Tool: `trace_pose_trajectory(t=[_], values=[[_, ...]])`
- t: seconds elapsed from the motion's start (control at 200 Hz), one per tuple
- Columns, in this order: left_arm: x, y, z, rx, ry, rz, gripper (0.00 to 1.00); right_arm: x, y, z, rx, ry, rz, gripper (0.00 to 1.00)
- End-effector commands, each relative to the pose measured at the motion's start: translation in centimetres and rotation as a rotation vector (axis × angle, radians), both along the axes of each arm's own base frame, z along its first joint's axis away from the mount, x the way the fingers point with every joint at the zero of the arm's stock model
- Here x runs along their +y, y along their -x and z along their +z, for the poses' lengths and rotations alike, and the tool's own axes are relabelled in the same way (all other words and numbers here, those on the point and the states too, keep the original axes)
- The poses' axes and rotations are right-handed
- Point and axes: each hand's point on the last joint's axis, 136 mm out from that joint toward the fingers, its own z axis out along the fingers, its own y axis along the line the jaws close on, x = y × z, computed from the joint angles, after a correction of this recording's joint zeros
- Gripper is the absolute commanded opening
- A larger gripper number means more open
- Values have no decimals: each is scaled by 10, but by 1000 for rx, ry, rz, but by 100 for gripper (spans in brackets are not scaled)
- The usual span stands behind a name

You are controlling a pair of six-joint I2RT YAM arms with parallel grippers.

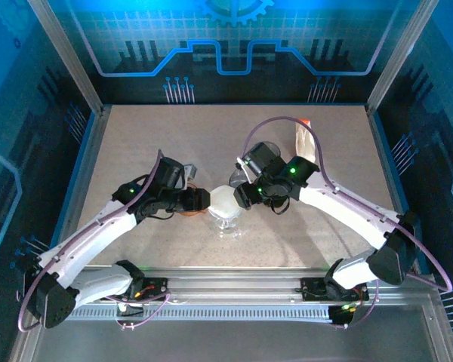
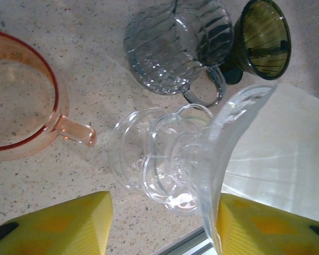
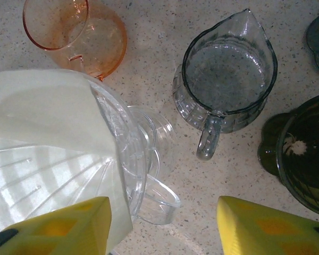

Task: Place the coffee filter in the dripper

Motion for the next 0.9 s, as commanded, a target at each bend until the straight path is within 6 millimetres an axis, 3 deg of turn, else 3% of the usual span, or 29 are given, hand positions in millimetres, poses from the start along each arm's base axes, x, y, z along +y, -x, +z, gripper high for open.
trace_pose_trajectory(t=[0.0, 0.435, 0.605, 0.765, 0.896], values=[[0, 3, 1, 13, 31, 11, 53, -9, 4, -11, 18, 58, -18, 54], [-23, 10, 19, 25, 178, -67, 64, 1, 5, -10, 17, 55, 12, 57], [-32, 21, 19, 58, 233, -125, 58, -2, 3, -12, 12, 74, 4, 57], [-33, 30, 8, 119, 223, -153, 42, -3, 3, -10, 9, 71, -1, 57], [-29, 31, 5, 124, 221, -146, 43, -4, 3, -11, 12, 74, -3, 57]])
